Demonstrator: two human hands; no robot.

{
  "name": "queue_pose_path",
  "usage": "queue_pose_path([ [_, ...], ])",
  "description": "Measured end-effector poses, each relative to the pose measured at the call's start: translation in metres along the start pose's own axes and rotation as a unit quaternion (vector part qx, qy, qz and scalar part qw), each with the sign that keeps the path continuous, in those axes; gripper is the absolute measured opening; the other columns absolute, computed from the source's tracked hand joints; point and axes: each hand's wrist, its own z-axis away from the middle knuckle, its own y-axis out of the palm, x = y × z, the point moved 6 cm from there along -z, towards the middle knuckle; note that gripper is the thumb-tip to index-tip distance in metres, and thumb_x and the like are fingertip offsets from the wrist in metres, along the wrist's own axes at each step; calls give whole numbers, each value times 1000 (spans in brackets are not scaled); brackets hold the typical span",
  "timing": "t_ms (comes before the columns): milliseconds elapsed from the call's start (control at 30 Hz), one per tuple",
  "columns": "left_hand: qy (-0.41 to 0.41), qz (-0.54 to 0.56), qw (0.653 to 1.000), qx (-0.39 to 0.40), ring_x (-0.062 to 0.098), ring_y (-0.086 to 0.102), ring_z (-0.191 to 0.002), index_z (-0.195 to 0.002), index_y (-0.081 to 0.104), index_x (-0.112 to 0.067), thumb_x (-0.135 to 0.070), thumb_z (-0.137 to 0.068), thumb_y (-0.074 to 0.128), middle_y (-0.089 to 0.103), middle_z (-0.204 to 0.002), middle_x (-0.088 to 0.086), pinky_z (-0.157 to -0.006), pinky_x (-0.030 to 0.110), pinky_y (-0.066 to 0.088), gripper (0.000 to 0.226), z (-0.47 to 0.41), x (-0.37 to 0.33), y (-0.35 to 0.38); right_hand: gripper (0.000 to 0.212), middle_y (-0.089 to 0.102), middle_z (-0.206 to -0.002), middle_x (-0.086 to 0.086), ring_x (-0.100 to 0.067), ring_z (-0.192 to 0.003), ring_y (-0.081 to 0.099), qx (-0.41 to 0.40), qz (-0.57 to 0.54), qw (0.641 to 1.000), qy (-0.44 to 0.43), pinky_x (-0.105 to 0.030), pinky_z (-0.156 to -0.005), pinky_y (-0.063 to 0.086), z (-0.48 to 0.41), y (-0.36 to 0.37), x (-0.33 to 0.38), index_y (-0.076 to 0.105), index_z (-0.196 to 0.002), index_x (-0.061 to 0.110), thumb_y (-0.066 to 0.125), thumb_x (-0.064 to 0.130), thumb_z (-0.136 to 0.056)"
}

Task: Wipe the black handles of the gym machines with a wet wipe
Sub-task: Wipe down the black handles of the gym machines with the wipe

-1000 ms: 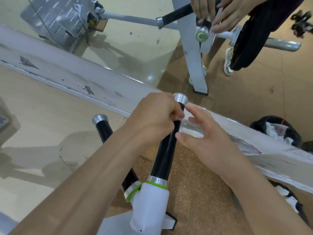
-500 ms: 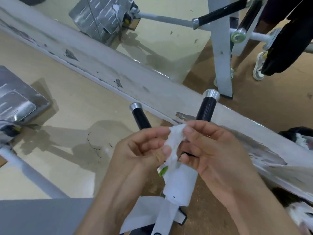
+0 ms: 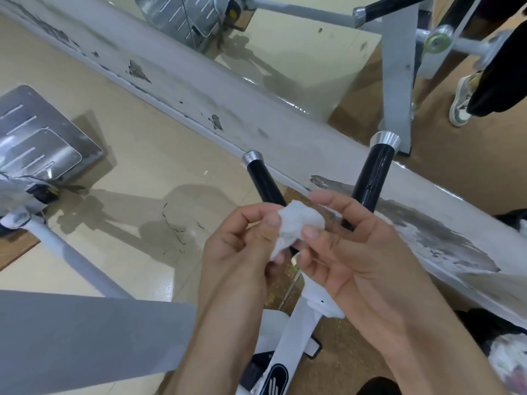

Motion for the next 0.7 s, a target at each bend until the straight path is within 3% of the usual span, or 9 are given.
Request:
queue_pose_path([
  [67,9,9,1000,21,6,47,-40,-74,71,-18,-19,-67,69,56,-50,1,-38,12,37,8,1,-1,4,39,68,-71,-11,-17,-56,64,-49,23,998,-24,-22,-50,54,-2,-5,0,61,-96,9,66,-4,-59],
  [167,10,-26,997,72,13,58,-53,-88,77,-23,-14,-60,73,62,-61,5,-47,16,46,29,0,5,-1,13,72,-69,-6,-13,-56,65,-92,211,971,-67,-20,-51,52,1,-11,6,69,-80,11,72,-1,-73],
  [300,48,-195,979,36,20,69,-74,-89,77,-33,-6,-67,80,74,-78,2,-66,20,57,35,1,7,-14,13,75,-71,2,-2,-61,68,-17,389,921,-21,-12,-52,47,7,-4,7,76,-84,21,65,28,-84],
  [433,87,-291,952,28,0,59,-55,-80,71,-36,-13,-70,80,67,-67,-8,-52,9,45,27,3,7,-8,10,72,-68,7,0,-60,65,-12,483,874,-53,-9,-51,44,3,-8,12,74,-76,24,80,28,-70],
  [500,86,-292,952,21,-3,54,-53,-75,70,-30,-13,-69,80,64,-65,-6,-50,8,41,20,-3,12,-7,6,67,-64,8,0,-60,59,-24,569,814,-116,-10,-53,44,-2,-7,18,73,-70,26,78,28,-73],
  [633,76,-333,940,-2,-3,53,-57,-69,70,-29,-21,-72,81,65,-69,-8,-54,7,40,14,-20,28,-12,5,60,-89,13,-4,-89,49,-29,754,628,-191,-18,-72,38,-17,3,19,73,-84,31,69,33,-83],
  [700,78,-341,937,-14,-3,54,-60,-71,70,-31,-22,-74,80,64,-67,-7,-57,7,40,13,-25,36,-14,7,62,-94,9,-9,-88,55,-18,767,616,-182,-25,-77,45,-25,5,17,71,-89,28,64,28,-87],
])
